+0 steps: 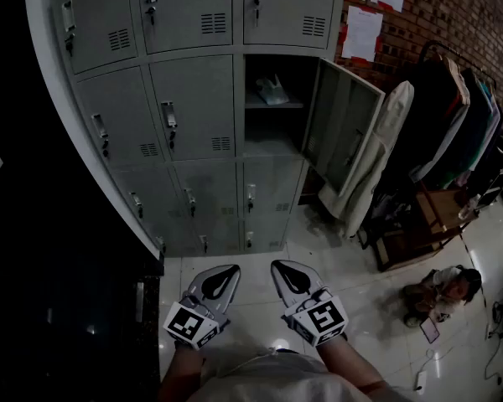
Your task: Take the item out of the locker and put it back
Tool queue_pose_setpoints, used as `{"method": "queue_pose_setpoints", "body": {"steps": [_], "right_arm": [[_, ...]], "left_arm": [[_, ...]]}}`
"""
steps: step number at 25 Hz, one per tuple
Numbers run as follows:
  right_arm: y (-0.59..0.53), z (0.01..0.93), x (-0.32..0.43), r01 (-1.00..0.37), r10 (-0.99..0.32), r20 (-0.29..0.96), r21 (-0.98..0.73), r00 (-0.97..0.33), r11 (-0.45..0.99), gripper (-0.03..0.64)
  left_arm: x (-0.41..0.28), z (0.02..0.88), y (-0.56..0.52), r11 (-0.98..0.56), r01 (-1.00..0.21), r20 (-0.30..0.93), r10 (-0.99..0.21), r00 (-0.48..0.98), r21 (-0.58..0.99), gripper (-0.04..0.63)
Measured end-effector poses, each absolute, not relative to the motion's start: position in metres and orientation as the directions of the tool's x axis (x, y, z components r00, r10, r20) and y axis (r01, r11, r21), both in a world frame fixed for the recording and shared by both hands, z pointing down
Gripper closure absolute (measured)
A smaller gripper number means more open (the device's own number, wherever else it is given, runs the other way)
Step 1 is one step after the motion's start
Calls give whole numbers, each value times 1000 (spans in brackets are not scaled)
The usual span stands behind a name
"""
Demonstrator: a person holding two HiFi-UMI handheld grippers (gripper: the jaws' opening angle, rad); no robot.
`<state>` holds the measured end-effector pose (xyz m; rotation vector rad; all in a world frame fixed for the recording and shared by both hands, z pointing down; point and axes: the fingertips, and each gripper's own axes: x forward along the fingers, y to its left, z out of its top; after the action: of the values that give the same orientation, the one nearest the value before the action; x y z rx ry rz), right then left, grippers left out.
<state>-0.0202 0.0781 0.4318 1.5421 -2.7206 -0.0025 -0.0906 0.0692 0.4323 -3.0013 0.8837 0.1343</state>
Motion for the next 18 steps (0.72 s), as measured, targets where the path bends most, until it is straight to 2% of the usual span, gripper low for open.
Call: {"method": "queue_pose_setpoints", "body": {"steps": [10,18], "right_arm": [[5,439,-3,-866,-866,-3,-2,-500,500,621],[-114,433,36,-834,-834,-30,9,-551,551,621]], "left_arm": [[-87,440,-2,-832,-555,-93,-552,829,-2,626],[-40,437,-113,-817,-576,-98,-570,816,-39,626]]}}
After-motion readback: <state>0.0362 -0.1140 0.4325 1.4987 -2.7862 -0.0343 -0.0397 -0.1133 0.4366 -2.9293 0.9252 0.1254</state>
